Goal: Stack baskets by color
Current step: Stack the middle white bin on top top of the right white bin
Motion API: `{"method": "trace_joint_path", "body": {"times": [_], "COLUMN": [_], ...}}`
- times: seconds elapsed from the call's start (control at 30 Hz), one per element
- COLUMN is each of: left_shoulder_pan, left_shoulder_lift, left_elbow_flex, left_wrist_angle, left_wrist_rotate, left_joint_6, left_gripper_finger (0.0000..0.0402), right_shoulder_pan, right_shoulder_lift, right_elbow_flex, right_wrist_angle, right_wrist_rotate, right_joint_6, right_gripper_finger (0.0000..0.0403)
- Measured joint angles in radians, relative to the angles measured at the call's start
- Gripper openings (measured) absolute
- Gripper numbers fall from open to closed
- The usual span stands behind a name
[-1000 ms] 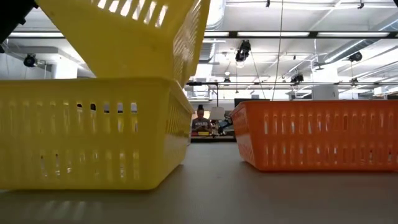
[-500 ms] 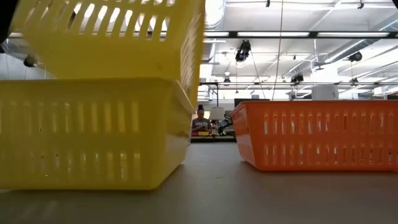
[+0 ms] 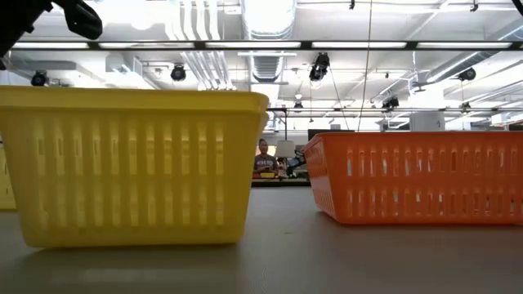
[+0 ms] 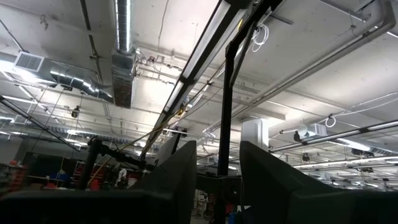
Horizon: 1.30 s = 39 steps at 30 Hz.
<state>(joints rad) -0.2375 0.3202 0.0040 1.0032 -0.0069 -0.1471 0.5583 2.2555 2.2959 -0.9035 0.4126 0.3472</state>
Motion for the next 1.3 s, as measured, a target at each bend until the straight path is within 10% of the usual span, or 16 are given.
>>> {"method": "trace_joint_path", "body": {"times": [0.7,1.3], "left_shoulder_pan": [0.0,0.0], "left_shoulder_lift": [0.068,0.298], "left_elbow_flex": [0.0,0.089], "left_wrist_angle": [-0.019,-0.016], "left_wrist_rotate": [-0.024,-0.273], "left_joint_6": [-0.003,-0.026], "left_gripper_finger": [0.0107,0.0107], "right_shoulder_pan": [-0.037,-0.101], "right_shoulder_lift": [-0.075,-0.637], "right_elbow_flex": [-0.126,-1.125], "right_wrist_angle": [-0.004,0.857], "right_wrist_rotate": [-0.149,-0.124], "right_joint_6": [-0.375,-0.567], "right_gripper_finger": [0.0009,0.0009]}}
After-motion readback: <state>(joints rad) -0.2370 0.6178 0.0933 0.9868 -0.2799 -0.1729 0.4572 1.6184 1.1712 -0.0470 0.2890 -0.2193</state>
